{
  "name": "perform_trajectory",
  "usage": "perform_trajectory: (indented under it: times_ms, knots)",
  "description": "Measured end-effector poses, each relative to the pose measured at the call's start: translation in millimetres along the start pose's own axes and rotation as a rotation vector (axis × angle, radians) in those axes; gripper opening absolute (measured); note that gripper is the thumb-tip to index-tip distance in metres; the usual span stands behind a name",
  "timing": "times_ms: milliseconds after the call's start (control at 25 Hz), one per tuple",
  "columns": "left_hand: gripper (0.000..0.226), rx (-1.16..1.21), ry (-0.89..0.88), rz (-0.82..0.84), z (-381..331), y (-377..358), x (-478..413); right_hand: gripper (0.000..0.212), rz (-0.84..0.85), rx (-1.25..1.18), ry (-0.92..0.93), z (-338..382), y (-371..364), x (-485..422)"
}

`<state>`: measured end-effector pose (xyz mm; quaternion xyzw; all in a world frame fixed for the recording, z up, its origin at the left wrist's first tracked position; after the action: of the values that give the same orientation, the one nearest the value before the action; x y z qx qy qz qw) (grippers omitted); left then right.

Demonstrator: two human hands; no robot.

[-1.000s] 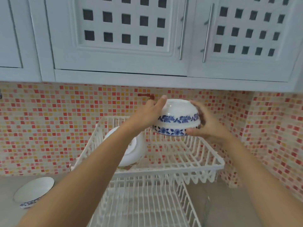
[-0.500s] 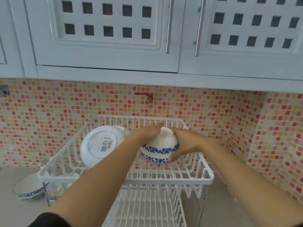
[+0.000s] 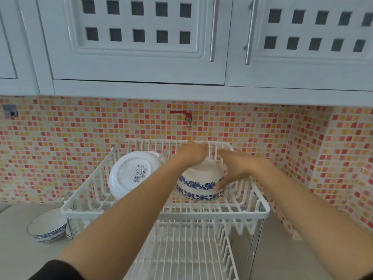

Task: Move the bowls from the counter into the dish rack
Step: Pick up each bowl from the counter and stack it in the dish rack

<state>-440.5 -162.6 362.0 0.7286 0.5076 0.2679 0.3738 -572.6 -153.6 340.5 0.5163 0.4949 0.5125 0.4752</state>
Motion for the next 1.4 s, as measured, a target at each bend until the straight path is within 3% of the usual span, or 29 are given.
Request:
perform_trajectory:
  times_ms: [200, 320, 480, 760, 920, 1080, 1320, 1400]
  knots:
    - [0.049, 0.139, -0.252, -0.146, 9, 71, 49, 0.094, -0.261, -0.051, 0.016, 38, 48, 26]
    - [0.047, 0.138, -0.275, -0.253, 49, 117, 74, 0.079, -0.387, -0.157, 0.102, 104, 62, 38]
    - [0.056, 0.145, -0.165, -0.370, 146, 167, 106, 0.075, -0.426, -0.270, 0.210, 219, 54, 42]
    - [0.055, 0.057, 0.133, -0.382, 330, 214, 158, 0.067, -0.429, -0.501, 0.308, 410, 0, 13]
    - [0.053, -0.027, 0.281, -0.218, 415, 187, 160, 0.063, -0.317, -0.687, 0.140, 459, -78, -21]
    - [0.049, 0.064, 0.398, -0.109, 476, 123, 139, 0.065, -0.204, -0.764, -0.119, 456, -162, -58]
    - [0.028, 0.060, 0.392, -0.034, 540, 43, 78, 0.055, -0.119, -0.893, -0.401, 433, -257, -129]
    - [0.033, 0.054, 0.397, -0.018, 555, 31, 57, 0.055, -0.067, -0.952, -0.490, 429, -278, -149]
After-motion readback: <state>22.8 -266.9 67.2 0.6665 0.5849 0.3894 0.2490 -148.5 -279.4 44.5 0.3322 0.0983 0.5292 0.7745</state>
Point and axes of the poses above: each hand's wrist, its own x-axis away from the middle knuckle, its own y-axis out of the back of the hand, z = x × y, the point moved 6 cm from there along -x, towards the middle knuckle, and after that the axes turned 1 degree about z, right-handed, at the moved point
